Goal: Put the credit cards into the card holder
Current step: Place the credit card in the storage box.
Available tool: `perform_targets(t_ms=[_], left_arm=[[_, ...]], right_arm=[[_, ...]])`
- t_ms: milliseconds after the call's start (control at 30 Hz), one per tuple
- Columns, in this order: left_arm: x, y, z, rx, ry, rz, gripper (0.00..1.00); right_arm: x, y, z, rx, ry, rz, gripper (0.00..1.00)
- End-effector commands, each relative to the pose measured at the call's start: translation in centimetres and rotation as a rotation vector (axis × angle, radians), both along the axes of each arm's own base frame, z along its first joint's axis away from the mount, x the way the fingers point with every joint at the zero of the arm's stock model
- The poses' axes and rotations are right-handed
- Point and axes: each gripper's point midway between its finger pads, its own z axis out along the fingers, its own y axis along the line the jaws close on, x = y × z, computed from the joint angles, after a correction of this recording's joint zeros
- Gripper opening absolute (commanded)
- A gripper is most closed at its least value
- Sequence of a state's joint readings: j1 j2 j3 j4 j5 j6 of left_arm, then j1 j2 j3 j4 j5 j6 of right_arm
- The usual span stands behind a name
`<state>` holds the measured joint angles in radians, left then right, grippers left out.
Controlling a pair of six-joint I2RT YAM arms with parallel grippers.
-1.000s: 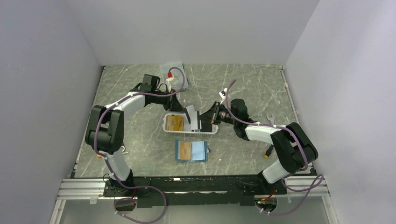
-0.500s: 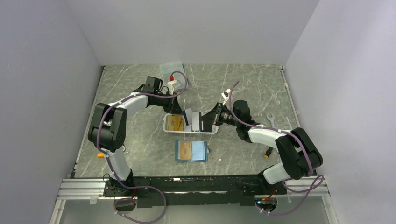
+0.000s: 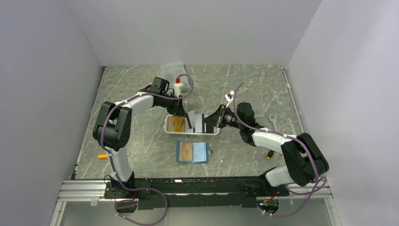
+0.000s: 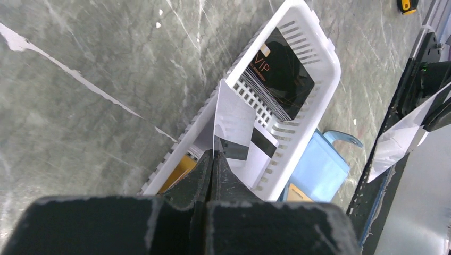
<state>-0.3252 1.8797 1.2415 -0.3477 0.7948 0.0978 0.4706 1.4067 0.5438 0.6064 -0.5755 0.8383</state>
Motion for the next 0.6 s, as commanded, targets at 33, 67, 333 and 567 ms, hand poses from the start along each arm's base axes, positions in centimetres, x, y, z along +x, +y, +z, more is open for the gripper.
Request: perform_targets(t_ms=[33, 67, 333, 567], left_arm=[[1.8, 0.4, 0.5, 0.048, -0.090, 0.005, 0.00], [2.0, 0.5, 0.5, 0.053, -0.094, 0.007, 0.01], [3.1, 0.8, 0.2, 0.088, -0.108, 0.034, 0.12], [3.6, 1.3, 1.0, 0.118, -0.133, 0.047, 0.44]], right_arm=[[-0.1, -0.5, 0.8, 0.006, -0.040, -0.015, 0.00], [-0.1, -0.5, 0.7, 0.007, -0.039, -0.015, 0.00], [-0.4, -0.5, 0.7, 0.012, -0.030, -0.007, 0.00], [-0.6, -0.4, 0.9, 0.013, -0.028, -0.001, 0.00]])
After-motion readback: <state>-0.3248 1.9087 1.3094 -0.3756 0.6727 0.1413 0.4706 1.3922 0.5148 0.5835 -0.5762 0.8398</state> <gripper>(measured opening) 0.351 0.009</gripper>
